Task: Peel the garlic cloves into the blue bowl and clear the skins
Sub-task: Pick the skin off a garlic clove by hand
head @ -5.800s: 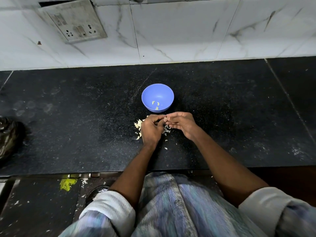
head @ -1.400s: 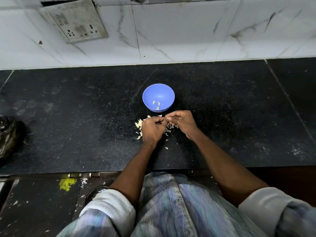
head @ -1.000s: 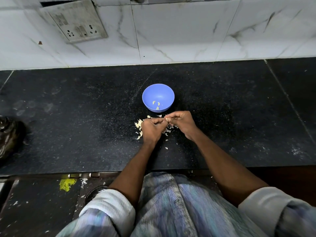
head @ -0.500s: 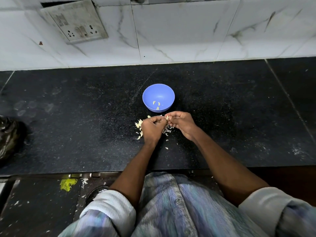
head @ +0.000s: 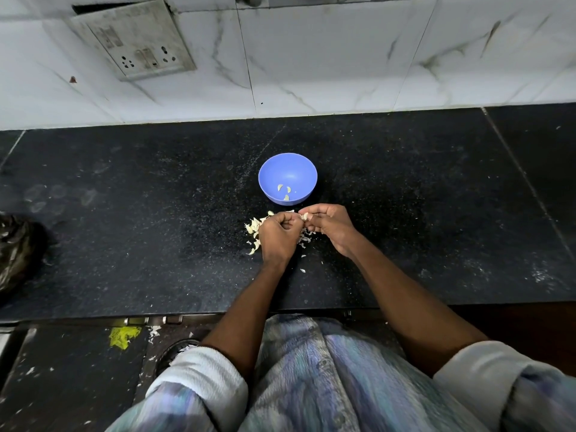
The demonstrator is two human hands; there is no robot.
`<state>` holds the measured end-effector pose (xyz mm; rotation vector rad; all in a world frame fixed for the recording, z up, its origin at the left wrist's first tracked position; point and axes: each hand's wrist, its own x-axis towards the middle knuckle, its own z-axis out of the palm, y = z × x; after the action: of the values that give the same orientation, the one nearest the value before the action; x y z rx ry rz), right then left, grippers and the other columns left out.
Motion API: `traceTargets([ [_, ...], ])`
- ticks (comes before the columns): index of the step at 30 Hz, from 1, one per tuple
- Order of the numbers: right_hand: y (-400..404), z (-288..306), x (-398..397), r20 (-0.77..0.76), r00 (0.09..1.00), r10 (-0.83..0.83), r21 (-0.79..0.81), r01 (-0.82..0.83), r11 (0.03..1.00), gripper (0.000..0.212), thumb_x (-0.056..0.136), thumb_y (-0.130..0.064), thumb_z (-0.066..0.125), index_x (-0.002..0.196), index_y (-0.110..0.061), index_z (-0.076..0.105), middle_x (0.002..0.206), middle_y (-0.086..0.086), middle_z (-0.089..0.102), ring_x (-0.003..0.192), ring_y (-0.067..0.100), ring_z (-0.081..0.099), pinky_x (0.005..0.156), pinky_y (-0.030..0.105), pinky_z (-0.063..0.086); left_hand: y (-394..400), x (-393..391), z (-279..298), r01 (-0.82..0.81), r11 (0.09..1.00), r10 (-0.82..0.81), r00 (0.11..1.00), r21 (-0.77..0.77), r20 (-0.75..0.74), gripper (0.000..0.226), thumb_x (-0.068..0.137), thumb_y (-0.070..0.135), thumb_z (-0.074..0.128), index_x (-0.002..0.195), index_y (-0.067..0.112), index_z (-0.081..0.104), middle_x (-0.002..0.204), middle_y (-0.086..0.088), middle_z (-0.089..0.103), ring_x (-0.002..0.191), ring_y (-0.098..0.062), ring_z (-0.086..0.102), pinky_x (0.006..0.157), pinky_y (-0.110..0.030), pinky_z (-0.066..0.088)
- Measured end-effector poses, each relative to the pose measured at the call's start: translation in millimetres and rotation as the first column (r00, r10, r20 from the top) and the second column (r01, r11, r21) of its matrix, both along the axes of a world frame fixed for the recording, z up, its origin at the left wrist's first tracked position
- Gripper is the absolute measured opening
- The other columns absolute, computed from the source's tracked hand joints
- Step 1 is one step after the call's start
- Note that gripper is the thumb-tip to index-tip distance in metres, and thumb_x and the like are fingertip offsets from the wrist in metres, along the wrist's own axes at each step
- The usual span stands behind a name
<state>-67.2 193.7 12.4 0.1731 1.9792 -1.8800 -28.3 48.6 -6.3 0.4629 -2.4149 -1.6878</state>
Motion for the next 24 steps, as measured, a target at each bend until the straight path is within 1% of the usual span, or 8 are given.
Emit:
traceTargets([
  [3, -0.3, 0.9, 0.4, 0.000, 1.000, 0.002, 0.013, -0.002, 1.000, 0.018, 0.097, 0.001, 0.063, 0.108, -0.002, 0.076, 0.085, 0.007, 0.076, 0.067, 0.004, 0.065, 0.065, 0.017, 0.052, -0.2, -1.0, -1.5, -0.004, 0.999, 0.003, 1.000, 0.043, 0.023, 0.009, 0.091, 0.016, 0.075, 0.083, 0.017, 0.080, 0.071, 0.005, 0.076, 0.061, -0.003, 0.063, 0.067, -0.029, 0.058],
  [6, -0.9, 2.1, 0.1, 0.018, 1.000, 0.006, -0.004, -0.006, 1.000, 0.018, 0.095, 0.002, 0.064, 0.107, -0.003, 0.076, 0.084, 0.008, 0.076, 0.071, 0.008, 0.066, 0.068, 0.019, 0.053, -2.1, -2.3, -4.1, -0.001, 0.997, -0.003, 0.999, 0.079, 0.053, 0.010, 0.093, 0.019, 0.072, 0.086, 0.016, 0.079, 0.071, 0.002, 0.076, 0.062, -0.009, 0.066, 0.067, -0.034, 0.059],
  [11, -2.6, 2.7, -0.4, 0.061, 0.998, 0.004, -0.041, -0.002, 0.999, 0.021, 0.097, 0.004, 0.060, 0.108, -0.004, 0.075, 0.092, 0.017, 0.077, 0.079, 0.017, 0.073, 0.078, 0.030, 0.059, -1.9, -3.8, -6.2, 0.001, 0.993, -0.010, 0.997, 0.115, 0.076, 0.012, 0.096, 0.020, 0.070, 0.093, 0.014, 0.079, 0.079, 0.000, 0.079, 0.071, -0.019, 0.074, 0.070, -0.038, 0.063],
  [17, -1.9, 2.7, -1.6, 0.065, 0.997, -0.033, -0.102, 0.040, 0.994, 0.023, 0.096, 0.008, 0.056, 0.107, -0.002, 0.074, 0.093, 0.020, 0.075, 0.085, 0.023, 0.071, 0.082, 0.032, 0.059, -2.0, -3.8, -6.0, 0.039, 0.985, -0.055, 0.995, 0.165, 0.089, 0.016, 0.098, 0.018, 0.066, 0.090, 0.010, 0.077, 0.078, -0.005, 0.078, 0.065, -0.014, 0.067, 0.065, -0.033, 0.058],
  [19, -1.1, 1.3, -2.2, 0.071, 0.996, -0.053, -0.108, 0.060, 0.992, 0.022, 0.096, 0.006, 0.058, 0.108, -0.002, 0.075, 0.096, 0.020, 0.075, 0.086, 0.023, 0.070, 0.081, 0.030, 0.059, -1.7, -3.3, -3.5, 0.056, 0.982, -0.071, 0.994, 0.180, 0.080, 0.018, 0.099, 0.019, 0.064, 0.088, 0.012, 0.077, 0.078, -0.006, 0.077, 0.066, -0.015, 0.066, 0.066, -0.036, 0.058],
  [21, 1.0, 1.2, -2.2, 0.075, 0.995, -0.068, -0.111, 0.076, 0.991, 0.020, 0.097, 0.004, 0.060, 0.109, -0.001, 0.074, 0.096, 0.019, 0.075, 0.084, 0.021, 0.069, 0.078, 0.027, 0.059, -3.3, -3.6, -5.1, 0.051, 0.988, -0.062, 0.995, 0.147, 0.075, 0.026, 0.099, 0.026, 0.065, 0.076, 0.015, 0.074, 0.070, -0.004, 0.073, 0.063, -0.016, 0.063, 0.065, -0.037, 0.055],
  [23, 3.0, 1.3, -2.3, 0.068, 0.995, -0.073, -0.110, 0.080, 0.991, 0.018, 0.097, 0.002, 0.063, 0.110, -0.001, 0.075, 0.095, 0.016, 0.076, 0.080, 0.017, 0.069, 0.078, 0.027, 0.058, -5.2, -3.5, -8.2, 0.023, 0.999, -0.025, 0.998, 0.032, 0.065, 0.034, 0.096, 0.028, 0.072, 0.065, 0.015, 0.071, 0.059, 0.002, 0.067, 0.056, -0.012, 0.057, 0.061, -0.034, 0.050],
  [24, 3.6, 1.7, -2.0, 0.062, 0.995, -0.074, -0.106, 0.080, 0.991, 0.017, 0.097, 0.000, 0.064, 0.110, -0.002, 0.075, 0.095, 0.015, 0.077, 0.079, 0.016, 0.069, 0.079, 0.027, 0.057, -6.2, -3.7, -9.1, 0.004, 1.000, -0.003, 0.998, -0.017, 0.057, 0.031, 0.093, 0.027, 0.077, 0.065, 0.014, 0.073, 0.059, 0.004, 0.069, 0.055, -0.013, 0.061, 0.061, -0.033, 0.054],
])
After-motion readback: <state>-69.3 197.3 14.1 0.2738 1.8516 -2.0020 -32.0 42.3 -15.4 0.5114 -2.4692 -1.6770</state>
